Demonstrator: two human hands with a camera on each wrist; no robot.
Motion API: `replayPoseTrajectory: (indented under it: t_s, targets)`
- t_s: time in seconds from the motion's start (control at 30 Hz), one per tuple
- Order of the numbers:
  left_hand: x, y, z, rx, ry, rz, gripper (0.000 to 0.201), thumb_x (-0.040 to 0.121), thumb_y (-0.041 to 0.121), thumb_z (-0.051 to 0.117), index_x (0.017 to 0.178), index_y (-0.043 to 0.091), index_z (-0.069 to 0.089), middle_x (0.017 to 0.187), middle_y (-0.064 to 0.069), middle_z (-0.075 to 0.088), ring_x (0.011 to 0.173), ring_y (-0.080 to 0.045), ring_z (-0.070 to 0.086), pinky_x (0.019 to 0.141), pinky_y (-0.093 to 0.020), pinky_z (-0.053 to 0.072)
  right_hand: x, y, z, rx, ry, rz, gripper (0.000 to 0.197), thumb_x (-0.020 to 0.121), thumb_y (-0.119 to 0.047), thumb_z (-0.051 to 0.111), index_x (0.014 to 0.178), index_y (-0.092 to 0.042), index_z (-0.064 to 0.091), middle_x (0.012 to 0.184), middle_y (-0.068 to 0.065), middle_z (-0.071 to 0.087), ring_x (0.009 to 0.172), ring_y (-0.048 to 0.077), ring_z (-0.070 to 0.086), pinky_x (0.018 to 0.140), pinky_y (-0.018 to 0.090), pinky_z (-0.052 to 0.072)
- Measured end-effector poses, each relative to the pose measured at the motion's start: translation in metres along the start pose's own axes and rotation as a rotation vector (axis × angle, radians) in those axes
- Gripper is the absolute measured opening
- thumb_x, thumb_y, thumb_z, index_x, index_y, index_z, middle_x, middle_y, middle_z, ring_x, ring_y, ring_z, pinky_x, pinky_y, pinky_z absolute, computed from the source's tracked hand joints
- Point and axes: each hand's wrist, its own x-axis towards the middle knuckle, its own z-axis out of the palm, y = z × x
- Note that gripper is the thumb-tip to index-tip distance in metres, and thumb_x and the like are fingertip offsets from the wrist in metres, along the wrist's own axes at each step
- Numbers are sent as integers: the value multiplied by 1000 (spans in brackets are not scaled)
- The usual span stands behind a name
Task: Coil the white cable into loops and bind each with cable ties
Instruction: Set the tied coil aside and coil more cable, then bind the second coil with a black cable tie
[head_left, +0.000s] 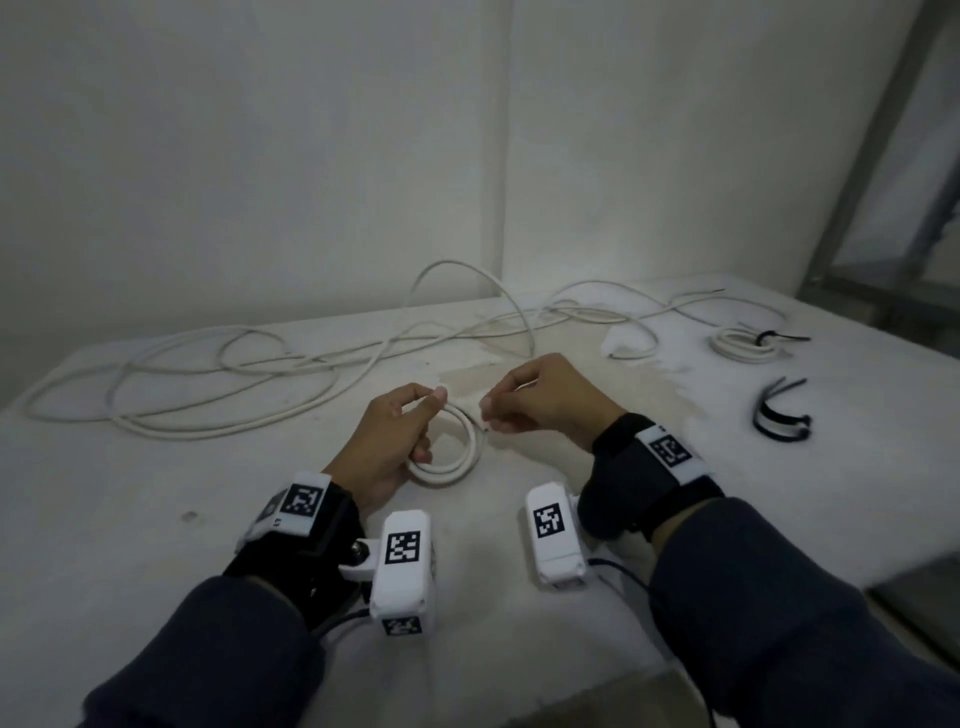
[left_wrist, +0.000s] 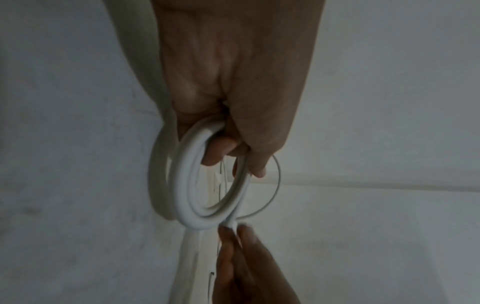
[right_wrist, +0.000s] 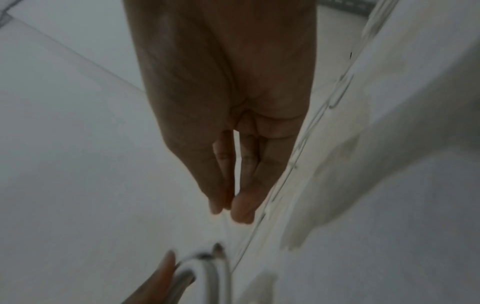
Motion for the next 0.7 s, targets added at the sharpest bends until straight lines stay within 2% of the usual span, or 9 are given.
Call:
replayPoseTrajectory:
  t_s: [0.13, 0.2, 0.27, 0.33, 0.4, 0.47, 0.5, 0.6, 0.7]
  targets:
    - [17, -5, 27, -68, 0, -47, 28, 95, 20, 58, 69, 12, 52, 50, 1, 26, 34, -10, 27, 37, -16, 29, 8, 26, -76, -286, 383, 67, 5, 77, -8, 75, 74, -4, 73, 82, 21, 71, 71, 27, 66, 77, 38, 59]
    - [20, -7, 36, -31, 4, -44, 27, 95, 20, 58, 70, 12, 53, 50, -1, 26, 33, -11, 28, 37, -17, 30, 9, 42, -116, -469, 546, 176, 16, 74, -14, 74, 86, -4, 73, 92, 18, 72, 87, 32, 68, 83, 39, 57]
    - [22, -9, 39, -4, 15, -31, 25, 95, 19, 58, 71, 12, 54, 50, -2, 26, 32, -11, 28, 36, -16, 30, 5, 52, -148, -640, 621, 305, 26, 75, -17, 68, 95, -1, 68, 105, 17, 69, 99, 34, 65, 90, 38, 52]
    - [23, -9, 40, -11, 21, -31, 24, 95, 18, 57, 72, 12, 54, 51, -3, 25, 32, -11, 28, 37, -15, 29, -6, 55, -168, -779, 623, 415, 25, 78, -19, 64, 95, -1, 62, 112, 19, 65, 107, 37, 59, 97, 40, 45]
    - [22, -9, 38, -17, 25, -31, 24, 95, 18, 57, 72, 12, 53, 52, -3, 25, 32, -10, 28, 37, -14, 29, -14, 57, -179, -816, 581, 486, 20, 82, -19, 64, 87, -1, 58, 111, 21, 61, 102, 36, 56, 91, 37, 44]
    - [22, -9, 39, -20, 25, -30, 25, 95, 17, 56, 71, 13, 52, 53, -3, 26, 32, -10, 27, 37, -13, 29, -15, 62, -186, -827, 542, 508, 21, 84, -13, 62, 70, -4, 49, 99, 19, 59, 88, 32, 53, 77, 33, 42]
    - [21, -9, 39, -20, 24, -29, 25, 95, 17, 56, 71, 13, 52, 53, -3, 26, 32, -10, 27, 37, -13, 29, -14, 65, -188, -847, 542, 514, 22, 85, -11, 60, 68, -4, 46, 94, 17, 57, 86, 33, 53, 73, 32, 40]
    - [22, -9, 39, -12, 12, -28, 25, 95, 18, 56, 72, 12, 52, 56, -4, 25, 33, -10, 27, 37, -14, 29, -13, 68, -189, -916, 558, 492, 11, 89, -9, 52, 83, 0, 50, 91, 15, 53, 93, 36, 57, 69, 30, 39]
    - [22, -10, 38, -14, 5, -32, 23, 96, 18, 56, 73, 12, 53, 57, -4, 24, 32, -10, 27, 36, -13, 29, -7, 74, -192, -948, 551, 473, 13, 89, -15, 52, 88, -3, 53, 106, 19, 61, 82, 32, 52, 60, 27, 34]
